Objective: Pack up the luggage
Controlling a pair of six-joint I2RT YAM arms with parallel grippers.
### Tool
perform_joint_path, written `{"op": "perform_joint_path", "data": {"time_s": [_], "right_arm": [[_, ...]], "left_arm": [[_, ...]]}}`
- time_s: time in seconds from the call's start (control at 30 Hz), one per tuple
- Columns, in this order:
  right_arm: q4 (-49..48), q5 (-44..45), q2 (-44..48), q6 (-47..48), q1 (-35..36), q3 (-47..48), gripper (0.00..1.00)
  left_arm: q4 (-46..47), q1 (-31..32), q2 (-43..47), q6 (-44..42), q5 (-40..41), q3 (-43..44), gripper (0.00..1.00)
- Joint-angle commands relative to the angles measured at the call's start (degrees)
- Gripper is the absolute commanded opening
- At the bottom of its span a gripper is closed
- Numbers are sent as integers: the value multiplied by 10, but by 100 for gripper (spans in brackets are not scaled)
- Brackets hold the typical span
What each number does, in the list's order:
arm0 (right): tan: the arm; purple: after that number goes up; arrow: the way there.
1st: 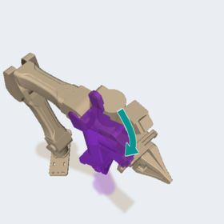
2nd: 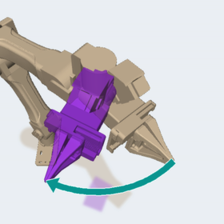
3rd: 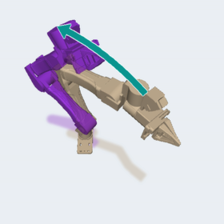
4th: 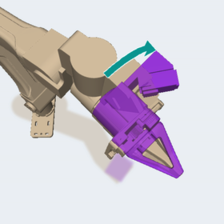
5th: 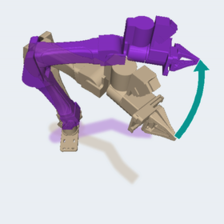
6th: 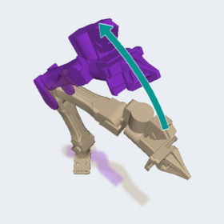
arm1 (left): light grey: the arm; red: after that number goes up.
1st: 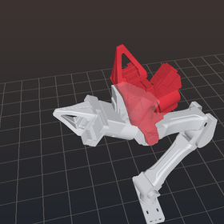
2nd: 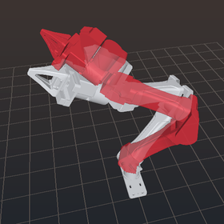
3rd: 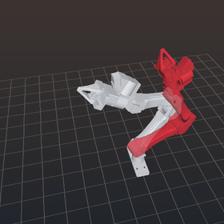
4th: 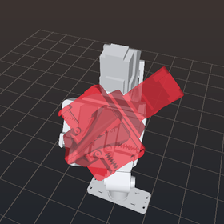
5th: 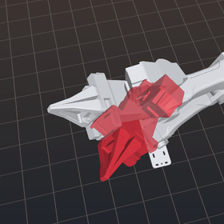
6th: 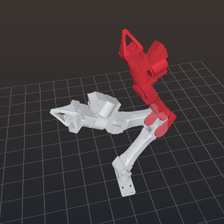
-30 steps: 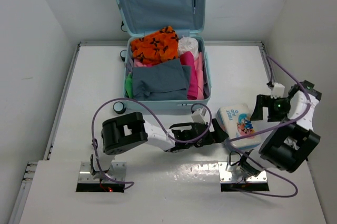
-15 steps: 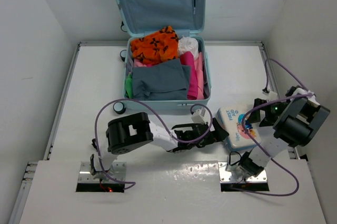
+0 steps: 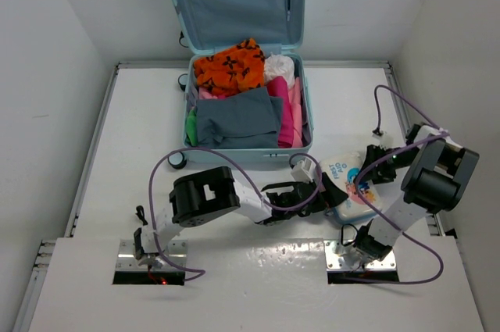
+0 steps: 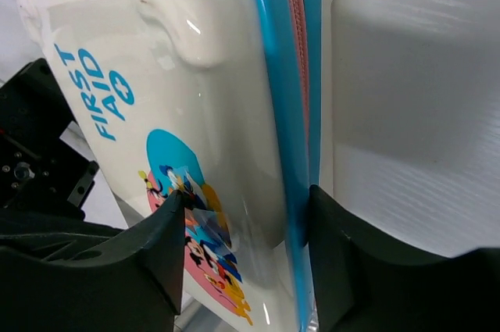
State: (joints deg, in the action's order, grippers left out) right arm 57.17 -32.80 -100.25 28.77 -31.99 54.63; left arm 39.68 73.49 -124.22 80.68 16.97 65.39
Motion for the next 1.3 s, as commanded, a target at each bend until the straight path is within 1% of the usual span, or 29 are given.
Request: {"op": "perform_joint_path", "data": {"time_s": [0.0,0.07,0.1,0.17,0.2,0.27,0.33,0.4,0.47,0.5,0.57,0.6,0.63,0.67,0.73,0.77,0.87,0.9,0.93,0.97,1.0,1.07,1.1,1.13,1.17,1.2,1.27], "right_arm": [[-125,168,-36,-36,60,-47,0],[-130,198,-35,-46,68,-48,0],[-127,240,-41,-52,79,-44,0],[-108,253,-44,-50,78,-36,0],[-108,282,-45,-53,80,-32,0],[-123,302,-37,-48,76,-34,0],[-112,295,-42,-47,63,-21,0],[-83,273,-62,-47,65,-8,0],[-29,239,-81,-47,71,17,0],[-10,199,-89,-50,85,22,0],[15,174,-88,-49,98,28,0],[19,147,-79,-50,119,27,0],[20,136,-72,-49,126,24,0],[20,128,-67,-50,132,21,0],[28,93,-44,-50,148,15,0],[33,80,-30,-51,153,9,0],[42,52,9,-53,166,-14,0],[44,49,15,-54,169,-18,0],[51,41,45,-51,177,-24,0],[53,35,48,-52,178,-42,0],[60,32,54,-52,178,-48,0],[66,20,88,-50,181,-68,0],[72,24,96,-49,183,-72,0],[74,22,127,-48,181,-73,0],[79,18,137,-44,178,-72,0],[80,21,157,-49,178,-70,0],[99,25,175,-43,177,-53,0]], "left_arm": [[33,-5,-59,17,-30,37,100],[28,-5,-59,17,-23,42,100],[28,-5,-59,17,-23,35,100],[34,-10,-38,17,-29,9,100],[34,-10,-29,17,-29,-1,100],[3,-10,-2,25,-15,-30,100],[-15,-10,10,39,-5,-43,100],[-15,-10,10,32,-4,-43,100],[-21,-10,-9,32,-4,-27,100],[-9,-10,-28,20,-4,-18,100],[28,-10,-43,-37,-14,16,97],[43,-10,-49,-80,-23,26,95],[57,-10,-54,-97,-45,35,94],[69,-10,-54,-108,-55,43,89],[90,-10,-47,-120,-69,50,84],[100,-10,-47,-129,-80,42,80],[137,-10,-14,-170,-86,11,70],[137,-10,-5,-177,-86,2,69],[143,-10,4,-184,-86,-6,67],[143,-10,13,-198,-80,-13,64],[151,-10,28,-206,-80,-25,60],[167,-10,43,-239,-88,-33,55],[175,-10,56,-250,-93,-33,50],[187,-10,61,-261,-98,-33,46],[187,-10,61,-285,-99,-33,41],[195,-10,69,-296,-106,-33,34],[195,-10,76,-320,-106,-28,34]]}}
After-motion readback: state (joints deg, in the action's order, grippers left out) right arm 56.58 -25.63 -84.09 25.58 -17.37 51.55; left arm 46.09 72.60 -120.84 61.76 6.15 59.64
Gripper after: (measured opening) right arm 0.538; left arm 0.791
